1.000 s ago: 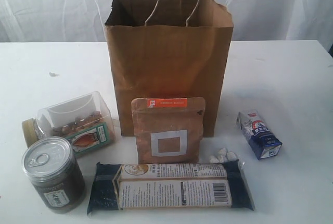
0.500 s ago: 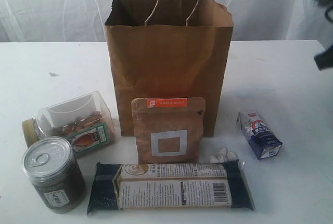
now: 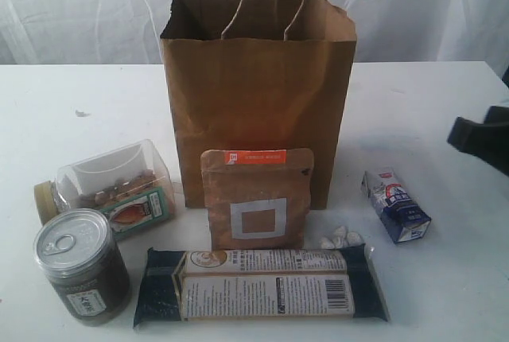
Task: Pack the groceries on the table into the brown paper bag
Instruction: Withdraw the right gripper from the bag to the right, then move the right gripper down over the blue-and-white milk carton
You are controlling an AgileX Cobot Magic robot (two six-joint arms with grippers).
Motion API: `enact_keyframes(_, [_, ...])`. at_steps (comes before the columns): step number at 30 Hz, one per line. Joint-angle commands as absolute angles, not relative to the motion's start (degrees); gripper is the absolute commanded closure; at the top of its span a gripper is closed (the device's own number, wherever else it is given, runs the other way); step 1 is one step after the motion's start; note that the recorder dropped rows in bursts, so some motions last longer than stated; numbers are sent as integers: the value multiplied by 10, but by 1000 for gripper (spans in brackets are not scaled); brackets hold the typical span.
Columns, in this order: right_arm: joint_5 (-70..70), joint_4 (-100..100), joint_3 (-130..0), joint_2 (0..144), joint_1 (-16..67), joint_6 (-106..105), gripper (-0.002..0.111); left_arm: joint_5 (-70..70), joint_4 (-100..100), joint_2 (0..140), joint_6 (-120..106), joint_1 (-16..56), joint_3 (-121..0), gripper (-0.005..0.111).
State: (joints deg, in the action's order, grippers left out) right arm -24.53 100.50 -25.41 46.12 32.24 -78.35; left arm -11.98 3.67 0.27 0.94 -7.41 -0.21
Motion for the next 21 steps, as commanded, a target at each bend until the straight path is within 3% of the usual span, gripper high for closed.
enact_keyframes(1, [-139,999,-248,508,320,-714,108,-119,35,0,8,-73,0,107])
enact_keyframes(12, [121,981,-259,704,196,-669,108,-119,35,0,8,-73,0,107])
enact_keyframes(16, [178,686,-285,726,137,-462,108,-119,35,0,8,-73,0,107])
enact_keyframes(21, [382,167,-391,727,90,-74,108,-119,35,0,8,-73,0,107])
